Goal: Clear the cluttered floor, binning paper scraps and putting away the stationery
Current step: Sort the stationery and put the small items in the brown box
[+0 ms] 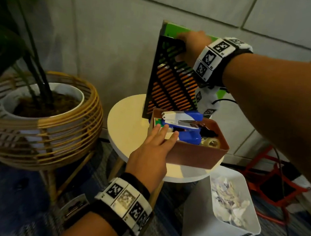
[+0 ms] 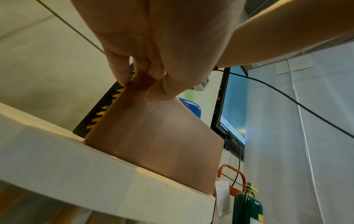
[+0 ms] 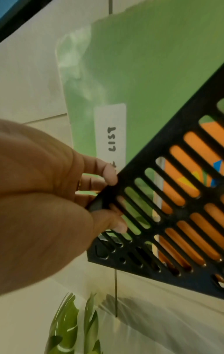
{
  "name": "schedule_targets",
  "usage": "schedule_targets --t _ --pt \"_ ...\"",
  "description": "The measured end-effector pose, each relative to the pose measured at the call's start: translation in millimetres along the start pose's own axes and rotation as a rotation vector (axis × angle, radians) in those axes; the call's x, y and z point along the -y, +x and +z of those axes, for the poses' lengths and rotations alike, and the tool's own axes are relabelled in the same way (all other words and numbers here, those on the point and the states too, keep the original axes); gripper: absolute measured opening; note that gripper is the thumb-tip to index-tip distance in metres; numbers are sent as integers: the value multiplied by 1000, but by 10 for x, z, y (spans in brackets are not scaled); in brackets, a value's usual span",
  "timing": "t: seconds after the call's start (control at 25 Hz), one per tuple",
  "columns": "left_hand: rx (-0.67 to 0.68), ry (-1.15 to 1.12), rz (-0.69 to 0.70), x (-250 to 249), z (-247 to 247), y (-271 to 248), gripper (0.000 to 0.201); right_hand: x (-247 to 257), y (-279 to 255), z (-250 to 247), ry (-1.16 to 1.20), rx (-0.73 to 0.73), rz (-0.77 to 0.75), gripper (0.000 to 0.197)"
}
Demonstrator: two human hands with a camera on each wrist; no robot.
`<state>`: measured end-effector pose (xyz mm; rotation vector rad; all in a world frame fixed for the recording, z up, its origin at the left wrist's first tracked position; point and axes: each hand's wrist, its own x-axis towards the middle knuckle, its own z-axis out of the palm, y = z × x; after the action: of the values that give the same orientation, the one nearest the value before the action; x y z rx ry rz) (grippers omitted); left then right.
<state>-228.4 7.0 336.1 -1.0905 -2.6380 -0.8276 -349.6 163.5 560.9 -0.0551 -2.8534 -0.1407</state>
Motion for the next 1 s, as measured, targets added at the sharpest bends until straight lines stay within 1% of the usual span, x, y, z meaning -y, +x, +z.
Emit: schedule_targets --t 0.04,0.12,0.16,0.2,0.24,0.28,0.32,0.36,0.44,0.56,0.64,0.68,0.72,0.8,0.84,0.92,0.96,1.0 --pt "9 -21 7 1 -11 -2 80 -9 2 31 31 -20 16 49" --pt "20 -150 27 38 -131 -18 80 -46 -84 102 69 -65 55 57" --pt "-7 -222 52 92 -245 -19 79 -48 -182 132 65 -125 64 61" --pt "-67 -263 80 183 -369 -10 76 -18 -310 179 61 -213 51 62" --pt "-128 -259 107 305 -481 -8 72 63 -471 250 71 -317 2 58" --pt "-154 -232 127 437 -595 -11 66 176 -634 339 107 -417 -68 52" --pt "-144 -201 144 557 -705 -13 62 309 -792 428 161 -487 -139 46" --pt "-108 -165 158 668 -782 -13 57 460 -931 509 231 -516 -188 41" --pt "-36 -96 170 837 -866 -40 47 766 -1137 609 396 -479 -223 33" --pt "36 -62 102 1055 -899 -165 38 1191 -1338 610 647 -375 -232 23" --pt "99 -56 -10 1329 -776 -359 31 1479 -1552 729 851 -293 -240 17" --pt "171 -40 -92 1499 -658 -490 25 1635 -1698 884 925 -226 -243 16" --pt "288 -3 -181 1678 -499 -632 20 1793 -1852 1115 961 -130 -256 17" --pt "561 67 -325 2008 -156 -895 16 2048 -2093 1728 921 131 -279 18" --pt "629 77 -384 2176 8 -1011 13 2137 -2133 2118 857 284 -272 19" --pt "669 56 -522 2516 314 -1212 12 2265 -2047 2878 695 611 -161 19" --pt "663 52 -587 2658 453 -1312 16 2326 -1994 3199 631 750 -101 19" --pt "659 62 -651 2828 643 -1414 21 2378 -1958 3506 582 841 -73 20"
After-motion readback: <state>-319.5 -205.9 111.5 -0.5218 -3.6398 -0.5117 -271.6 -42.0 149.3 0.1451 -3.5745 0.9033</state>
